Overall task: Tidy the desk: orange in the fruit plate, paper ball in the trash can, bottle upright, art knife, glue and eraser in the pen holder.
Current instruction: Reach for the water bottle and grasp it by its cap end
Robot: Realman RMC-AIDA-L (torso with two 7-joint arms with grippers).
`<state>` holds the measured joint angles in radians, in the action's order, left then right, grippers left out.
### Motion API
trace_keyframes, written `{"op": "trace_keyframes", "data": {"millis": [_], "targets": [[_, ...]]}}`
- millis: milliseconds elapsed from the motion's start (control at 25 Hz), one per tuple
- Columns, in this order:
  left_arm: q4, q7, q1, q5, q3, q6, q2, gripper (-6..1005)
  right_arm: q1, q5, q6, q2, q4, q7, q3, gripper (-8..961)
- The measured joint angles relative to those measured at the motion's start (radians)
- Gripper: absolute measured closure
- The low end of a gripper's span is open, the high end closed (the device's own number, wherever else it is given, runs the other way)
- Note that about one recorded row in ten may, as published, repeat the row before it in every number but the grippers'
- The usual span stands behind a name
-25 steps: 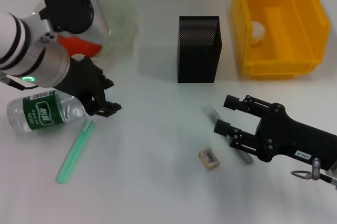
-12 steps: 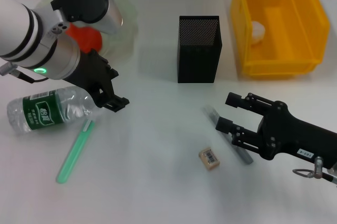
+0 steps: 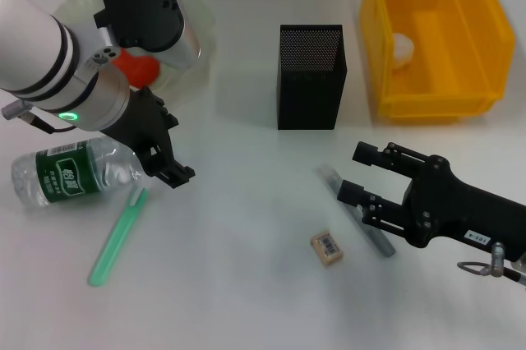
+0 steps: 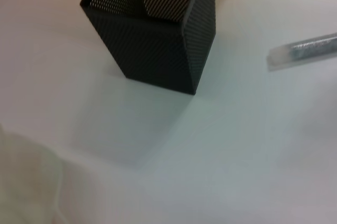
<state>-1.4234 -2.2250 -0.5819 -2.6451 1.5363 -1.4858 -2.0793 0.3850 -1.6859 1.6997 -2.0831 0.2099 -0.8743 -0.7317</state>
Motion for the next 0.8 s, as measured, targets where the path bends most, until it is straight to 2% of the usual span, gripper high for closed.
{"op": "trace_keyframes", "data": {"millis": [520, 800], "targets": [[0.059, -0.036, -0.050, -0.059, 0.036, 0.032, -0.001, 206, 0.000, 0.000, 0.001, 0.001, -0.005, 0.000, 0.000, 300], [0.138, -0.040, -0.082, -0.079, 0.048, 0.057, -0.001, 212, 0.000, 0.000, 0.002, 0.000, -0.005, 0.000, 0.000, 301]]}}
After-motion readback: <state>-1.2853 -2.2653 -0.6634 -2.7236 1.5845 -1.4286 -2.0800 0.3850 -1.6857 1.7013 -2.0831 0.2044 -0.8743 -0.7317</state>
